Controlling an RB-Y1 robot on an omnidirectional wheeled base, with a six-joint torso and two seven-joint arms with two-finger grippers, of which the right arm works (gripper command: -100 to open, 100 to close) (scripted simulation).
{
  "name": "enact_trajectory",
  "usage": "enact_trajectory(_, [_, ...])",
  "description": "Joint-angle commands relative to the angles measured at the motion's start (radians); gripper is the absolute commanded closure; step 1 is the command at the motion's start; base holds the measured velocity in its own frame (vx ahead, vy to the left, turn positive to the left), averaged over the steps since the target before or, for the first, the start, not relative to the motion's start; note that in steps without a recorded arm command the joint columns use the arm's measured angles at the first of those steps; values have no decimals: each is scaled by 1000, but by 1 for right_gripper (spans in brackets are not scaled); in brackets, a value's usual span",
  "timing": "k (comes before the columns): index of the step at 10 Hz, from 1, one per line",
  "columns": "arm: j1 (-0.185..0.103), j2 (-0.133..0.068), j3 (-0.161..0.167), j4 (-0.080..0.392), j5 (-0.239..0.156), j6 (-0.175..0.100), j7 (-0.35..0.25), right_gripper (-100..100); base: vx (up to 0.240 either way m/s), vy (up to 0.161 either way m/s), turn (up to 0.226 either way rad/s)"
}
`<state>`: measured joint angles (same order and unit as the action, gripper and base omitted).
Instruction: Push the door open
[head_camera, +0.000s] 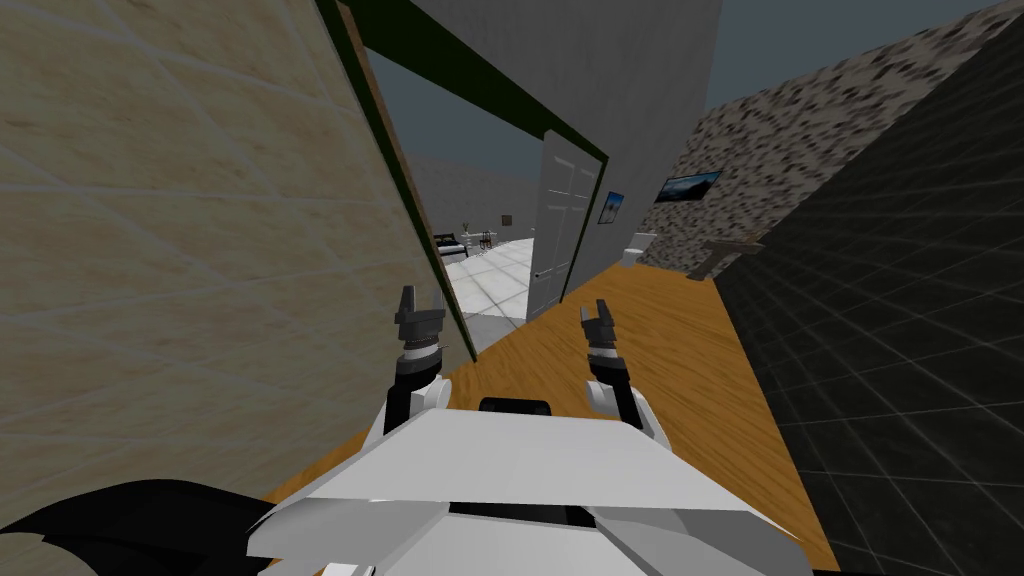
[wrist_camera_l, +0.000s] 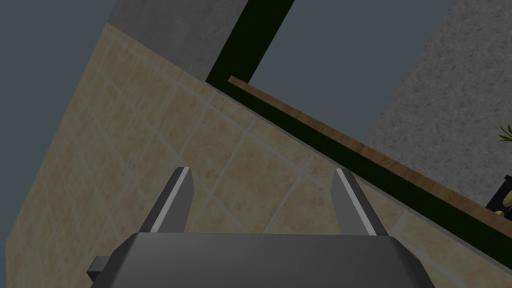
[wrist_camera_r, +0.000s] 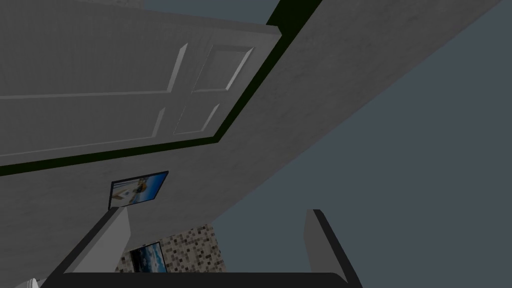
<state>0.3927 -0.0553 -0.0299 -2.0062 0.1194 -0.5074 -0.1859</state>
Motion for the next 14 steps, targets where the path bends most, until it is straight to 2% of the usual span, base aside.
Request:
enact_trajectory(1, [-15, -5, 2, 37, 6, -12, -4, -100, 117, -58, 54])
enact_trajectory(5, [-48, -18, 7, 120, 21, -35, -16, -100, 107, -50, 49])
enact_trajectory(6, [-62, -23, 9, 155, 27, -45, -22, -100, 132, -63, 68])
enact_trajectory(14, [-121, -41, 17, 308, 54, -87, -44, -100, 98, -50, 45])
